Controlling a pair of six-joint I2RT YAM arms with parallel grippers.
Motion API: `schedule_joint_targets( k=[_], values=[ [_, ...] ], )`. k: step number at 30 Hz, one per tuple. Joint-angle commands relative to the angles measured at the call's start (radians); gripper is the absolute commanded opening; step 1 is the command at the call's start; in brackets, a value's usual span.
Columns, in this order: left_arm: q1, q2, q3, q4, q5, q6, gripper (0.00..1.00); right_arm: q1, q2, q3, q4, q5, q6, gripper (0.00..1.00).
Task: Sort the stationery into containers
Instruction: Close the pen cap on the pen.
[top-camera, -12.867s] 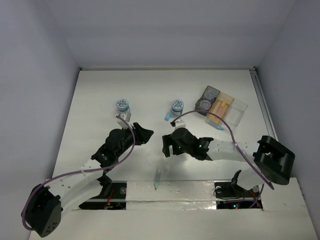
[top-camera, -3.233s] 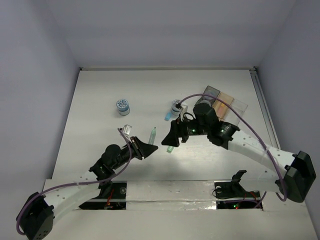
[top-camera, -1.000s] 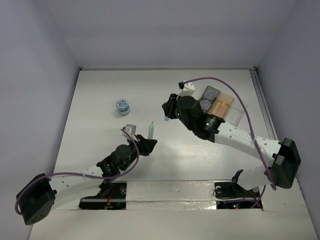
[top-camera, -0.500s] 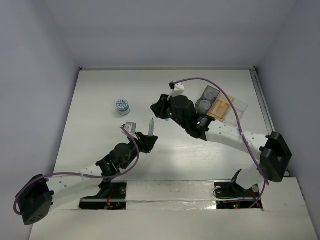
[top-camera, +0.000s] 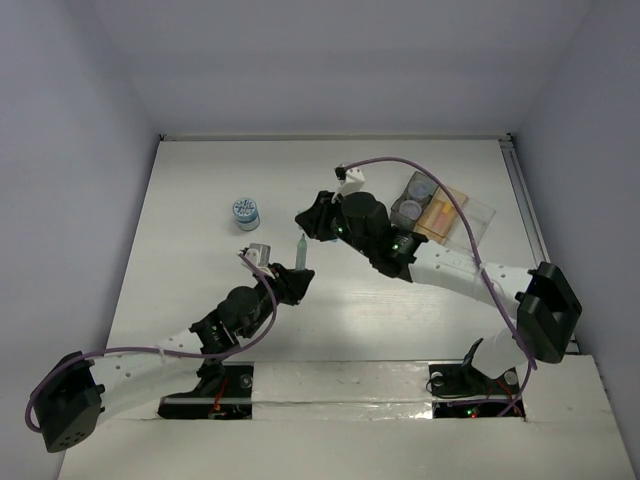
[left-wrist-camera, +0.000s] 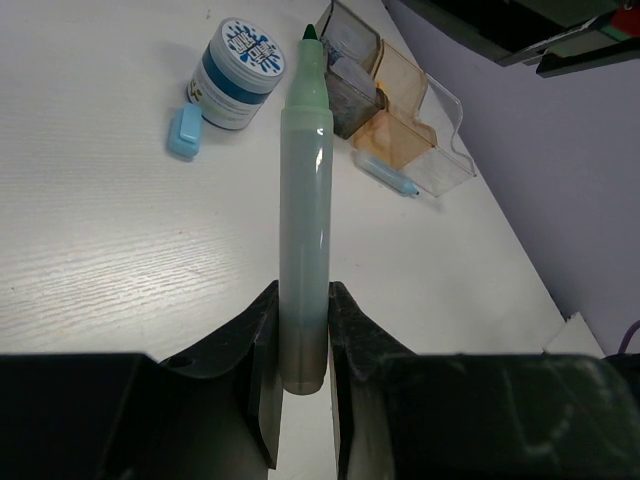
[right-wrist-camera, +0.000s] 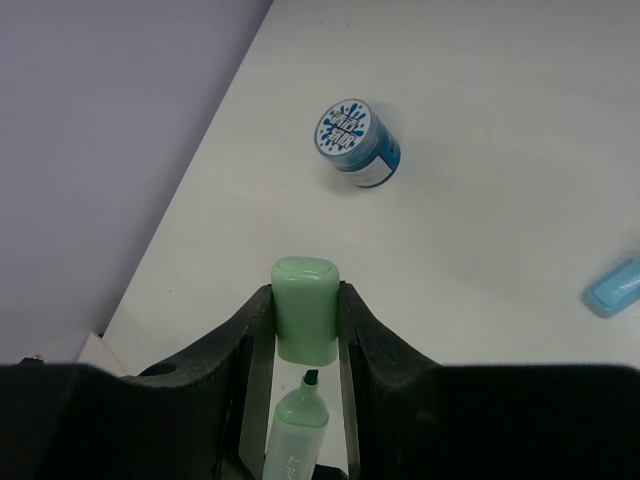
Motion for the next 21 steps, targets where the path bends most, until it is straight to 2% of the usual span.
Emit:
schedule_joint_targets(
  k=[1, 21],
  values=[
    [-0.006, -0.02, 0.045, 0.027, -0.015, 0.019, 0.0, 0.004, 0.006, -0.013, 0.071, -0.032, 0.018, 0.0],
    [-0.006, -0.027, 0.047, 0.009, -0.036, 0.017, 0.0, 0.013, -0.018, -0.097, 0.136, -0.092, 0.077, 0.0]
  ],
)
